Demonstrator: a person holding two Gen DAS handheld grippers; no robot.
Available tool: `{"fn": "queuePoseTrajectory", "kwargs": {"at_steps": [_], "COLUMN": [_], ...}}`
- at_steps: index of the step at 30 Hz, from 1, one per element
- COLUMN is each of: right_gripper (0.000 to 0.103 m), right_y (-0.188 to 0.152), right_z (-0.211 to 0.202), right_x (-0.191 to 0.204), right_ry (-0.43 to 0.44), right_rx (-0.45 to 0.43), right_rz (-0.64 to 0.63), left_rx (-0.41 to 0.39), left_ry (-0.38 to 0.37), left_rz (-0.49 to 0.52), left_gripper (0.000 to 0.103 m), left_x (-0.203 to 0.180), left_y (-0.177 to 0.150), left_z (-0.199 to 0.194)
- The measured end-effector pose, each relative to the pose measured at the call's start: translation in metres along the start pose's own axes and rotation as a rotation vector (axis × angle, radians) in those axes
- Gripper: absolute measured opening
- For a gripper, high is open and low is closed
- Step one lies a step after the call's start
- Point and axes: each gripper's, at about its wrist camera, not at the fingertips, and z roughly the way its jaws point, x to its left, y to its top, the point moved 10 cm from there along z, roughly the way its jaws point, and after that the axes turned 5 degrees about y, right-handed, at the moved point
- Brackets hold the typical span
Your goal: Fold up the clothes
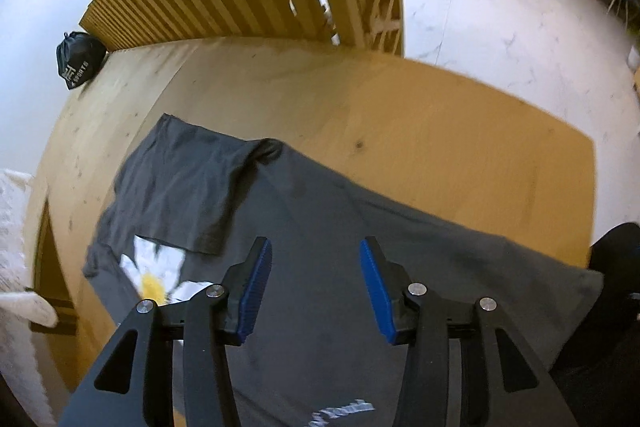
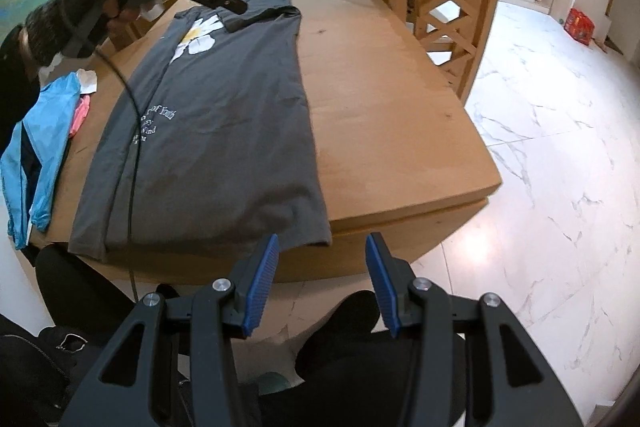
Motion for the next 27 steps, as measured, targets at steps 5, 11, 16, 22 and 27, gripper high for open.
{"fn": "queuePoseTrajectory", "kwargs": {"at_steps": [5, 11, 16, 22, 27], "right_gripper": [0.045, 0.045, 0.045, 0.045, 0.045], "right_y": [0.014, 0.073, 0.145, 0.210, 0.228], "right_z": [0.000, -0.016, -0.009, 0.019, 0.051], "right_x": [-0.009, -0.015, -0.002, 0.024, 0.040], "right_ry": [0.007, -0.006, -0.017, 0.011, -0.019], "right_rx": [-0.021, -0.071, -0.078, -0.029, 0.062], "right_rz": [-0.015, -0.137, -0.299, -0.442, -0.536], "left_rx": [-0.009, -0.095, -0.098, -0.080, -0.054], "left_ry": [-0.009, -0.068, -0.105, -0.242, -0.269], "left_rz": [-0.008, -0.101, -0.210, -0.365, -0.424], "left_gripper": [0.045, 0.045, 0.048, 0.048, 0.048], "left_x": [-0.012, -0.043, -0.093, -0.190, -0.222], "left_y": [-0.001, -0.036, -0.094, -0.145, -0.145], "left_z": [-0.005, -0.066, -0.108, -0.124, -0.118]}}
